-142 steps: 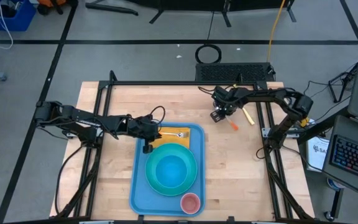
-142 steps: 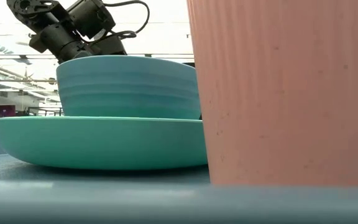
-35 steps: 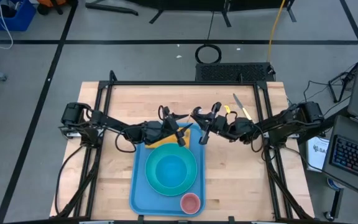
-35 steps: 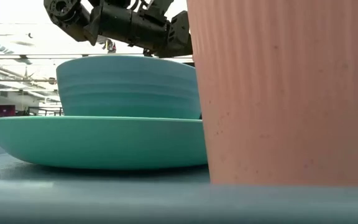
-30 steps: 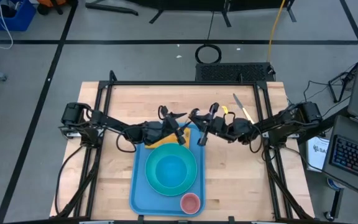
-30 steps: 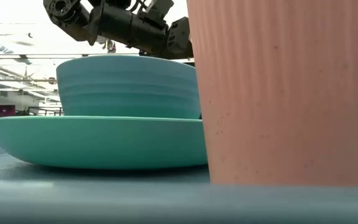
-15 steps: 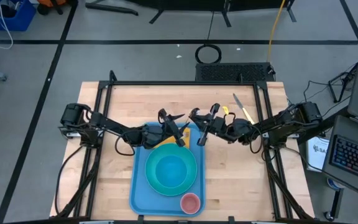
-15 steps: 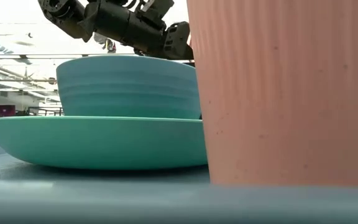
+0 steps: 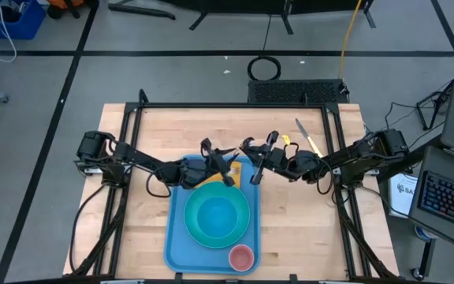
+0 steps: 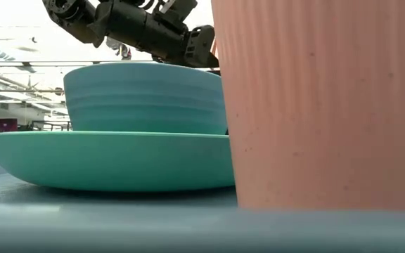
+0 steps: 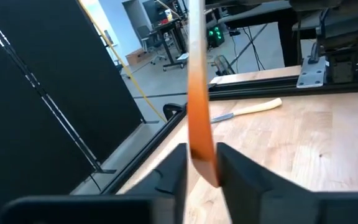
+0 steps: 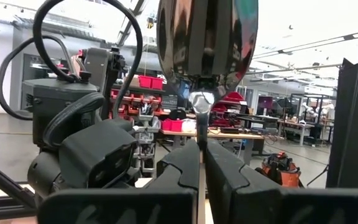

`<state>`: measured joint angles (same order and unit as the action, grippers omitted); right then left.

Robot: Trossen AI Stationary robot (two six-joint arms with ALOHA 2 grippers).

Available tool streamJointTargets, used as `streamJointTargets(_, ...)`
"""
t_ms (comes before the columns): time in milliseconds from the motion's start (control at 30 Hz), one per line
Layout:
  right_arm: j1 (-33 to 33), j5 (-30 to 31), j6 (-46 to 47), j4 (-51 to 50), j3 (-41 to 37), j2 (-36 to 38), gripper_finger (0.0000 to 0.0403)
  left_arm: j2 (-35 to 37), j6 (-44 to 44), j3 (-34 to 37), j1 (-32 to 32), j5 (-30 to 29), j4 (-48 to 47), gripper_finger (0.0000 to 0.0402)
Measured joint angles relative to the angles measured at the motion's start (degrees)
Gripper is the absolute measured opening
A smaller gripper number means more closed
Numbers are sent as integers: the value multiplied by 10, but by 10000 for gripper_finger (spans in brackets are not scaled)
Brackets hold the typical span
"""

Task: Set up tray
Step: Put the orange spoon on top of the orange napkin to the bottom of the orange fork

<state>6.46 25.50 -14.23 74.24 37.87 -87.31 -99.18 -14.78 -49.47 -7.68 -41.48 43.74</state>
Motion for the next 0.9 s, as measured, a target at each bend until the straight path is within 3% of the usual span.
streamJointTargets(167, 0, -1, -2, -3, -1, 0, 0, 0, -21, 0, -7, -10, -1, 15)
streamJointTargets(400, 1, -4, -5, -3, -2, 1, 2, 6, -21, 0, -9, 12, -18, 10)
streamJointTargets(900, -2, -32, -48, -49, 0, 9, 66, 154, 115, 0, 9, 117, -353, 7)
